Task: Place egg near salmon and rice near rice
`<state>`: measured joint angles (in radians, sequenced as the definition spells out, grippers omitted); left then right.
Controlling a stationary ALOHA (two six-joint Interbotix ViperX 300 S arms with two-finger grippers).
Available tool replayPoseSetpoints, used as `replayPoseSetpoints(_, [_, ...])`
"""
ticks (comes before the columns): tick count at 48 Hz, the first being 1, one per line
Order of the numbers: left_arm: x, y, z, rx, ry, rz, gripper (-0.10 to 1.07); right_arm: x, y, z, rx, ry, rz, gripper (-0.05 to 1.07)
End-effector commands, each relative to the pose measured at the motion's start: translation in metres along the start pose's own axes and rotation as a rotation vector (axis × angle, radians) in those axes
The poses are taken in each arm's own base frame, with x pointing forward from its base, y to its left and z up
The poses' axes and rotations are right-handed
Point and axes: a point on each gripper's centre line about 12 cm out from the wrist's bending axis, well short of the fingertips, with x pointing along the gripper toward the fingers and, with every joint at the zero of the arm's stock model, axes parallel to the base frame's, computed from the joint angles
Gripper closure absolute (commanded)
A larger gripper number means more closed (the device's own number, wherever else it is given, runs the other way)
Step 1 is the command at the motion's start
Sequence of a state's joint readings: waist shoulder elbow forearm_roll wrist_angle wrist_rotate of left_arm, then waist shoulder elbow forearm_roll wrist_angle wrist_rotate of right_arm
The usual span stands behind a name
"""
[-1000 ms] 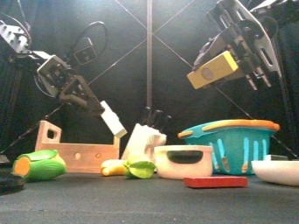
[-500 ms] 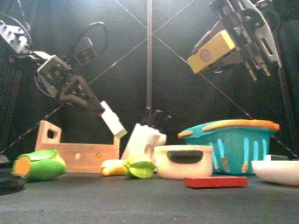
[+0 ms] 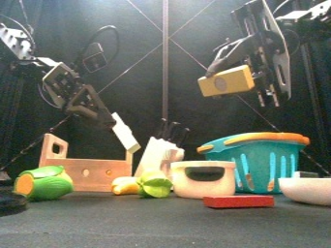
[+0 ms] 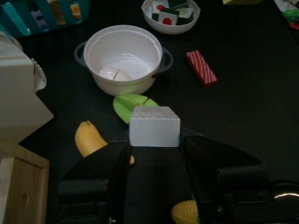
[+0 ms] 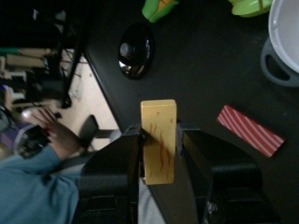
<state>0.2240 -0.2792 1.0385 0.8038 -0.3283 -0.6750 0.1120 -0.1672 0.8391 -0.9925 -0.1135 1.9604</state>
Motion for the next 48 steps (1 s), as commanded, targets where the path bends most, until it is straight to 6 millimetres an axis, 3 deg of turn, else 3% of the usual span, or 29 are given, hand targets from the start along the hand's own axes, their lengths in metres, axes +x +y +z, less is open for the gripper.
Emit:
replayPoseSetpoints(1, [0.0, 0.002, 0.004, -0.003, -0.012, 0.004, 0.42, 0.005, 0.0, 0.0, -0.048, 0.012, -0.003, 0.42])
replayPoseSetpoints(9, [0.0, 0.001, 0.001, -0.009, -0.006, 0.004, 0.42, 0.019, -0.008, -0.011, -0.169, 0.063, -0.039, 0.42])
replayPoseSetpoints(29, [-0.001, 0.002, -0.001, -0.029, -0.003, 0.01, 0.42, 0.04, -0.004, -0.035, -0.4, 0.144, -0.06, 0.42])
replayPoseSetpoints(48, [-0.001, 0.002, -0.003, -0.028, 0.001, 0.009, 0.42, 0.045, -0.015, -0.033, -0.463, 0.126, -0.137, 0.29])
